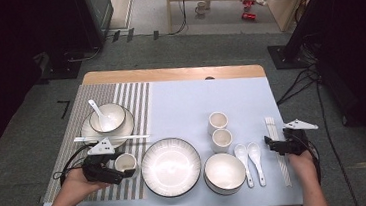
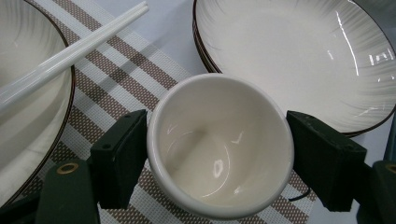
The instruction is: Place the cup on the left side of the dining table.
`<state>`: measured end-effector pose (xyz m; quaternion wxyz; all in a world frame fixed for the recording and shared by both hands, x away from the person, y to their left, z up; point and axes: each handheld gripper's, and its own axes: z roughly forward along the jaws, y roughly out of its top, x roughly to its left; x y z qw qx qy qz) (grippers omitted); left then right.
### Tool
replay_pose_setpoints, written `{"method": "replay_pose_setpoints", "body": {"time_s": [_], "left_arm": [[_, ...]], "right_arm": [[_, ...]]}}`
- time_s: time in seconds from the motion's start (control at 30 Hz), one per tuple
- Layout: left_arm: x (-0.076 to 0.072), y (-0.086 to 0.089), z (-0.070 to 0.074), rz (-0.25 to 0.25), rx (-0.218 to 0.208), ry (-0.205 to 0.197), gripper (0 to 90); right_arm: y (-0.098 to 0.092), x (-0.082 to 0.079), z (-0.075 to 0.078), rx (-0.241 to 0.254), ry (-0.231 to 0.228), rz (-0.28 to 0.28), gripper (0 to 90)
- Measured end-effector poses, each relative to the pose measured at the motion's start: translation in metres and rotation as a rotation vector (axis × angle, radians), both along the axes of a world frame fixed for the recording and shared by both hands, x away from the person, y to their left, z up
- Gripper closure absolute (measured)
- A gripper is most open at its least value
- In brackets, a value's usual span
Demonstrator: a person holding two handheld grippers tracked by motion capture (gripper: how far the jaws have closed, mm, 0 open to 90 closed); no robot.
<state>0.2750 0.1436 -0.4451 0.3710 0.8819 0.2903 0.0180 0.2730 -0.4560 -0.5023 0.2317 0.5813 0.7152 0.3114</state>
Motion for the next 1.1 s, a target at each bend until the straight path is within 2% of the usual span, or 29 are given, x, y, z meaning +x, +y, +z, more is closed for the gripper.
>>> {"method": "replay_pose_setpoints", "body": {"time_s": [0.37,0.67,0.87,1.1], "left_arm": [[0.0,0.001,0.009,0.009,-0.014,0.006,24.1],[-0.001,0.004,0.02,0.019,-0.045,-0.016,24.6],[-0.003,0.009,0.025,0.015,-0.076,-0.008,24.6],[-0.006,0.016,0.028,0.02,-0.083,-0.025,24.6]], "right_arm": [[0.0,0.0,0.0,0.001,0.0,0.0,15.6],[0.0,0.0,0.0,0.001,0.0,-0.001,15.6],[0.0,0.0,0.0,0.001,0.0,0.0,15.6],[0.0,0.0,0.0,0.001,0.0,-0.001,15.6]]}}
